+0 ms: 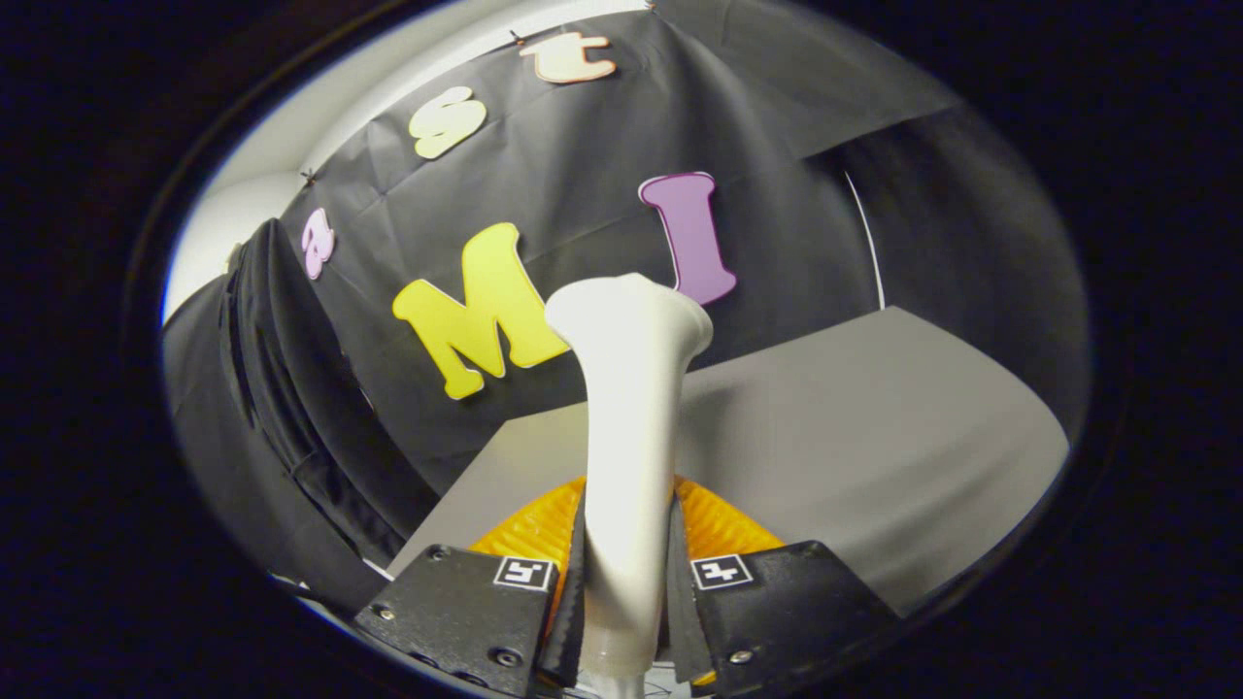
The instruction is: Iron the clothes twice with a garment steamer, once on the left side and once on the right side.
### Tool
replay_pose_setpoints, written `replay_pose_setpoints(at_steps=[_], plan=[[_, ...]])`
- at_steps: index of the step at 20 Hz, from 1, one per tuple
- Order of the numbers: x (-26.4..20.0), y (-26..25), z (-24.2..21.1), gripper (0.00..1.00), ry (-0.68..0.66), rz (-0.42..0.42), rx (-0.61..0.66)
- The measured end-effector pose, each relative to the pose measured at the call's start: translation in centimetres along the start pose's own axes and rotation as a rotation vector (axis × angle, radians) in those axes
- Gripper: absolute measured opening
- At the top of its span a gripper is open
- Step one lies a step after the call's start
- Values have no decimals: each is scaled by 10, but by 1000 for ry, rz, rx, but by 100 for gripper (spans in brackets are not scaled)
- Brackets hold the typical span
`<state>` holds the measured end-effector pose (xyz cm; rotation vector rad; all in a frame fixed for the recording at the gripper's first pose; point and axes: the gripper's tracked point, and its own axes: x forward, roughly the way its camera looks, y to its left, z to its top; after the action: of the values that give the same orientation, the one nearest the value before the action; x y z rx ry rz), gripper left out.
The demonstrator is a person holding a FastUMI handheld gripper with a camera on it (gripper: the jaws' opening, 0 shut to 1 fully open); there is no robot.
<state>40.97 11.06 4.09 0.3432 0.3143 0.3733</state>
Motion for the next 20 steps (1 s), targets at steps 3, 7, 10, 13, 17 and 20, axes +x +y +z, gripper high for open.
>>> replay_pose_setpoints(at_steps=[3, 7, 10, 13, 17, 20], plan=[[-21, 11, 12, 38, -31, 3, -10], [-56, 44, 33, 38, -99, 20, -4], [-88, 83, 49, 38, -155, 31, -17], [-119, 131, 67, 38, -212, 46, -38], [-153, 199, 77, 38, -277, 66, -93], [-171, 257, 75, 38, -313, 103, -120]])
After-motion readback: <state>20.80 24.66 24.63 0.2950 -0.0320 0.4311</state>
